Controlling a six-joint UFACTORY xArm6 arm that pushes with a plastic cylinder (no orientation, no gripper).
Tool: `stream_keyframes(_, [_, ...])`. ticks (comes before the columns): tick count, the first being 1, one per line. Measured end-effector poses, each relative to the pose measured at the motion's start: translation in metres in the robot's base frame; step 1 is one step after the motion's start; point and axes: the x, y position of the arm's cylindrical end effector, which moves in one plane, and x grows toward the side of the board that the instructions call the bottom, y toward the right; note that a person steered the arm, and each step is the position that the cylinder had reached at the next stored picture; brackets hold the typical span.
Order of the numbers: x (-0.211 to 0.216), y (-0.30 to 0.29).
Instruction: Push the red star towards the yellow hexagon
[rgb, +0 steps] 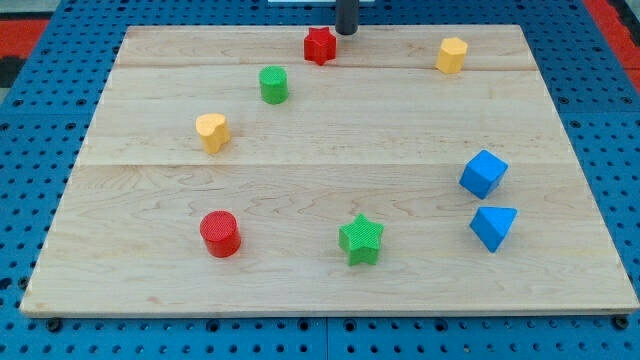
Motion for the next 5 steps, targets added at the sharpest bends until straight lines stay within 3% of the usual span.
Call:
stream_keyframes(1, [0.0,0.0])
stream_keyframes(3, [0.013,-0.088])
stream_keyframes(4, [0.044,-0.098])
stream_keyframes(5, [0.025,-0.031])
